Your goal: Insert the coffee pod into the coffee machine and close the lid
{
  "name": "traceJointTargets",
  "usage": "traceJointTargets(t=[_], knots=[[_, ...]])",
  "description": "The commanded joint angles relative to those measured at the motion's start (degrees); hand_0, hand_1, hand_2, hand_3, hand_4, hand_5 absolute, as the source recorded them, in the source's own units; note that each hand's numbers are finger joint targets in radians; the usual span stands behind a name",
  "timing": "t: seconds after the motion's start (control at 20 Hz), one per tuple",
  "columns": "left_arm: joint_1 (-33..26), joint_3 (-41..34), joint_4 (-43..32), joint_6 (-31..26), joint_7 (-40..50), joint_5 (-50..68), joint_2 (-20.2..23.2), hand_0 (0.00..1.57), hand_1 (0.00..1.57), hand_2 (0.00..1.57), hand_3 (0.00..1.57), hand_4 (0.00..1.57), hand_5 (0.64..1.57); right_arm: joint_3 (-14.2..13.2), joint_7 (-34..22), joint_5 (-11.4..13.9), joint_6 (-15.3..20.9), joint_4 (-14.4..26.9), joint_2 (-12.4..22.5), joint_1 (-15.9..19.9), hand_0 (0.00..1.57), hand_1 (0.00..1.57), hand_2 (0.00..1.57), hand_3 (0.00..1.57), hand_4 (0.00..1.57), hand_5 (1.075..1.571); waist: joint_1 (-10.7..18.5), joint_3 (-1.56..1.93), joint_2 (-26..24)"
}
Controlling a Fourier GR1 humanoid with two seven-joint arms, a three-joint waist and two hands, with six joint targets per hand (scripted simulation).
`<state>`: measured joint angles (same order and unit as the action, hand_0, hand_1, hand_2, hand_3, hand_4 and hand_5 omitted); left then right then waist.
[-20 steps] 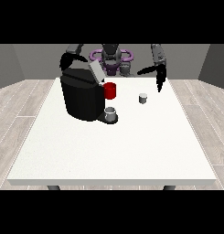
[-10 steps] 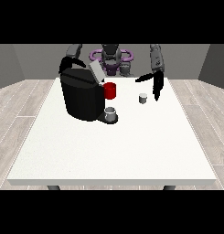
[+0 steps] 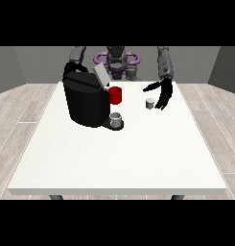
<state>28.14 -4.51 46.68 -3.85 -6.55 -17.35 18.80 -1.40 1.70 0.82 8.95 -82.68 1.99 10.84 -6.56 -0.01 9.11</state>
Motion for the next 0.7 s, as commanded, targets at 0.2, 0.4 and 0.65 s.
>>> traceJointTargets(t=[0.2,0.4,0.65], knots=[[1.0,2.8,-4.1,-0.8,-2.4,-6.5,4.3,0.58,0.58,0.72,0.47,0.0,1.571,-1.3,0.4,0.8,1.7,3.8,-0.1,2.6,0.0,0.0,0.0,0.0,0.39,1.571,1.5,0.0,1.0],[2.2,3.3,-7.4,5.6,-2.7,-10.2,2.4,0.55,0.55,0.7,0.45,0.0,1.571,-0.3,-1.9,-0.6,-1.7,0.6,1.2,0.6,0.0,0.0,0.0,0.0,0.43,1.571,-2.6,-0.02,0.4],[1.8,3.4,-9.0,10.8,-7.2,-12.9,0.8,0.72,0.72,0.85,0.62,0.15,1.571,-0.5,-0.4,0.3,0.1,2.0,0.2,1.5,0.0,0.0,0.0,0.0,0.48,1.571,-0.7,-0.02,0.8]])
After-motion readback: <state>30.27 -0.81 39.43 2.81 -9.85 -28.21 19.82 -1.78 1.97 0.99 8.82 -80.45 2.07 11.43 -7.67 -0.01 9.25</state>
